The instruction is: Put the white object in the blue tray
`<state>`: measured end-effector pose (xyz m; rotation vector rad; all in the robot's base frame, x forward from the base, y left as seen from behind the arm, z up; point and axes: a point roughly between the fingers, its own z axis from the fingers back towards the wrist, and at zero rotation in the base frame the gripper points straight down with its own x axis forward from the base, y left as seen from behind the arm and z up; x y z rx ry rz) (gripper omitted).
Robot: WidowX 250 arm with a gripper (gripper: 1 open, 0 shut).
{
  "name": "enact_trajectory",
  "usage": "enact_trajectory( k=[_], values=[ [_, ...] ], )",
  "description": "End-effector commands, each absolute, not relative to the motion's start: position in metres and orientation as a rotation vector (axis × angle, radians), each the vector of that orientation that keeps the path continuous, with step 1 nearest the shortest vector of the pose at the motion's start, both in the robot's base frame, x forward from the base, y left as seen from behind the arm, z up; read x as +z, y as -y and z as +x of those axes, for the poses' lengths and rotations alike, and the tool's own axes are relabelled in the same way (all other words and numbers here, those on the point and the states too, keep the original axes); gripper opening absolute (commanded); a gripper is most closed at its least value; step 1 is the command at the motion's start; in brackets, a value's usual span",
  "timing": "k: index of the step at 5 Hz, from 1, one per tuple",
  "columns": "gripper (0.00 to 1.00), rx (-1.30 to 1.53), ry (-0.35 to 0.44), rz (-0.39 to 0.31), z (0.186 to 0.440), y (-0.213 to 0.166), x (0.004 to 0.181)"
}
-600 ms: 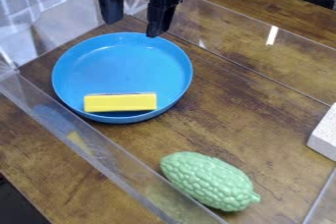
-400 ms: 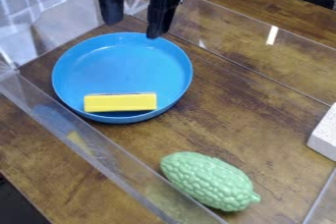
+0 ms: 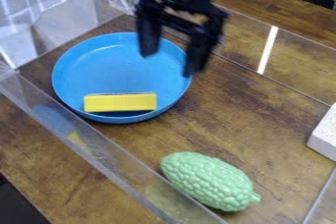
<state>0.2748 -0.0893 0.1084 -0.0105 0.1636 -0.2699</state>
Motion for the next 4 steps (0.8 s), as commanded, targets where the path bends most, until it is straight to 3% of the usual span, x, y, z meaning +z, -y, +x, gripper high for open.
enact_trajectory(
  k=[1,3,4],
  values=[
    [1.00,-0.375,-0.112,-0.018,0.275,0.130,0.116],
    [1.00,-0.507,-0.118,-0.028,0.265,0.180,0.081],
    [1.00,-0.542,-0.116,-0.030,0.265,0.184,0.059]
  ],
)
